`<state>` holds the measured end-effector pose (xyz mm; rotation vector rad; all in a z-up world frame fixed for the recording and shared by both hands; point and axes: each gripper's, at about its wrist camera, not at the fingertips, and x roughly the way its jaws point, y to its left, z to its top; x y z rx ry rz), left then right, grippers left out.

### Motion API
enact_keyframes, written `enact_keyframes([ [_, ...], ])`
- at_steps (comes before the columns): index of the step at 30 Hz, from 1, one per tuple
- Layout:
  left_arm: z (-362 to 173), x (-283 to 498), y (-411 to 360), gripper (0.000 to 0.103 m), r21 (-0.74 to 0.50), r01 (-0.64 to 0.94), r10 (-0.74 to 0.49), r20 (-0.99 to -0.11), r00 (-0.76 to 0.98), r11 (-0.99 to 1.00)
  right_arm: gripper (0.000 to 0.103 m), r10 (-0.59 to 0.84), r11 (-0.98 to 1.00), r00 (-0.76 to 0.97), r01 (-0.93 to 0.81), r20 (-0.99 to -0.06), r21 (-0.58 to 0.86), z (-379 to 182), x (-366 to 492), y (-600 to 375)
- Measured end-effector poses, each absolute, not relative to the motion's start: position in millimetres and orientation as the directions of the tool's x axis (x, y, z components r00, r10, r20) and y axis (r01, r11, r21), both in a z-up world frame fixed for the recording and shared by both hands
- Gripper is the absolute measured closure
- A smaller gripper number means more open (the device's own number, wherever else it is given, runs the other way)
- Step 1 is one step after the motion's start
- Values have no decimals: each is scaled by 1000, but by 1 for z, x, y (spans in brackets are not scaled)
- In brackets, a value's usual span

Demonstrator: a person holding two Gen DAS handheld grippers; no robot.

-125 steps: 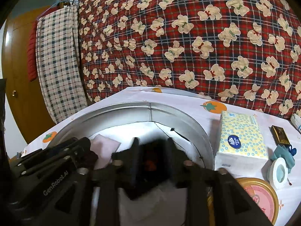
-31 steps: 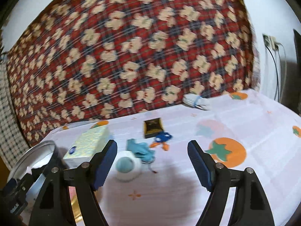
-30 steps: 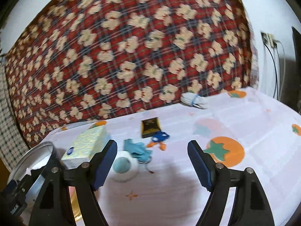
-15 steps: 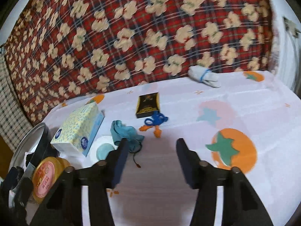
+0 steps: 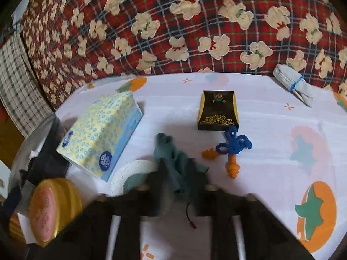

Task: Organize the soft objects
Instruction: 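Grasp the teal cloth with the right tool and lift it, then grasp the white tape roll with the left tool while the right tool holds the teal cloth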

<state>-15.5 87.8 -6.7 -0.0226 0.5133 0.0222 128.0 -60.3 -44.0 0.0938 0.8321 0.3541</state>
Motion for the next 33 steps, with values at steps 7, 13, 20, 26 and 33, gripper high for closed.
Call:
enact_keyframes([
  [7, -4, -9, 81, 1, -9, -21, 14, -492, 870, 1000, 97, 437, 897, 660, -270, -611, 349, -18, 105, -91],
  [13, 6, 0, 61, 1, 38, 38, -15, -486, 874, 999, 97, 393, 913, 766, -262, -509, 312, 10, 77, -115],
  [20, 0, 39, 13, 1, 88, 69, -7, -573, 820, 994, 97, 312, 941, 824, -201, -472, 271, 16, 66, -138],
  [26, -25, 80, -10, 3, 85, -22, 74, -690, 720, 996, 97, 283, 943, 846, -160, -453, 292, 19, 65, -153],
  [33, -46, 98, -12, 13, 89, -111, 140, -747, 650, 990, 97, 292, 935, 850, -159, -439, 316, 22, 63, -158],
])
